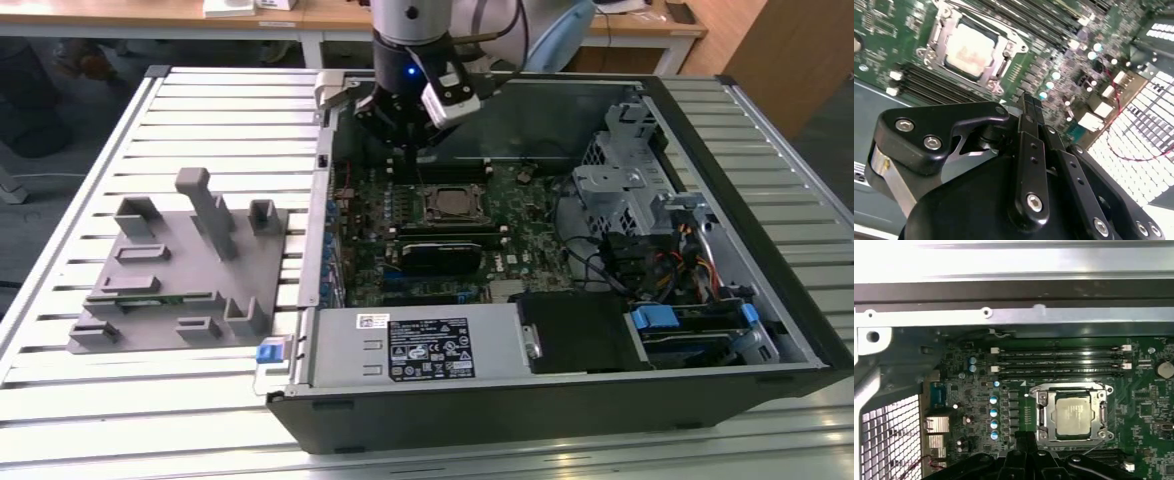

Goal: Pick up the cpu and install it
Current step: 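Install the first cpu locking lever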

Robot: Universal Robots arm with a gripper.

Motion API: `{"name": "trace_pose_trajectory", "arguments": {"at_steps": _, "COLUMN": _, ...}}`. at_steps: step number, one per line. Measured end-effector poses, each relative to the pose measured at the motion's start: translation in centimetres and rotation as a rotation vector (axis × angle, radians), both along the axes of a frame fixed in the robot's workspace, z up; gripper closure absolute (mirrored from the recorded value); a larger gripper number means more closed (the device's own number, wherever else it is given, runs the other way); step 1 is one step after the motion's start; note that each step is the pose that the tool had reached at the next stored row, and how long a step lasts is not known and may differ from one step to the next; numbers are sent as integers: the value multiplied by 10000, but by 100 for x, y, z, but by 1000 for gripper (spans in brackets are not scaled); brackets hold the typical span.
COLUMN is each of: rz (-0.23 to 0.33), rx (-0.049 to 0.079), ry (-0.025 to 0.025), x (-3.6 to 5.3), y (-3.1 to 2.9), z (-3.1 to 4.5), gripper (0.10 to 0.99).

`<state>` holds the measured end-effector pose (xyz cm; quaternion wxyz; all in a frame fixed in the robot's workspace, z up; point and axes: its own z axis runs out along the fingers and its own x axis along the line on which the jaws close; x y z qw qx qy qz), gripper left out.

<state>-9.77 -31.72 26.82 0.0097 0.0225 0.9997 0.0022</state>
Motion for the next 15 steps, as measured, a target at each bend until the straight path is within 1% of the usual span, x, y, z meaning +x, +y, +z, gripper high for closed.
{"name": "trace_pose_trajectory", "arguments": {"at_steps": 1, "rz": 6, "rx": 1, "ry": -8, "x": -23, "y": 2, "z": -5, "gripper": 980}}
{"name": "trace_pose_trajectory", "arguments": {"at_steps": 3, "rz": 16, "rx": -1, "ry": -12, "x": -45, "y": 28, "z": -15, "gripper": 980}}
{"name": "trace_pose_trajectory", "arguments": {"at_steps": 7, "rz": 26, "rx": 0, "ry": -13, "x": -65, "y": 126, "z": -42, "gripper": 980}}
{"name": "trace_pose_trajectory", "arguments": {"at_steps": 12, "rz": 86, "rx": -1, "ry": -13, "x": -68, "y": 233, "z": -72, "gripper": 980}}
{"name": "trace_pose_trajectory", "arguments": {"at_steps": 15, "rz": 145, "rx": 0, "ry": -12, "x": -56, "y": 265, "z": -76, "gripper": 980}}
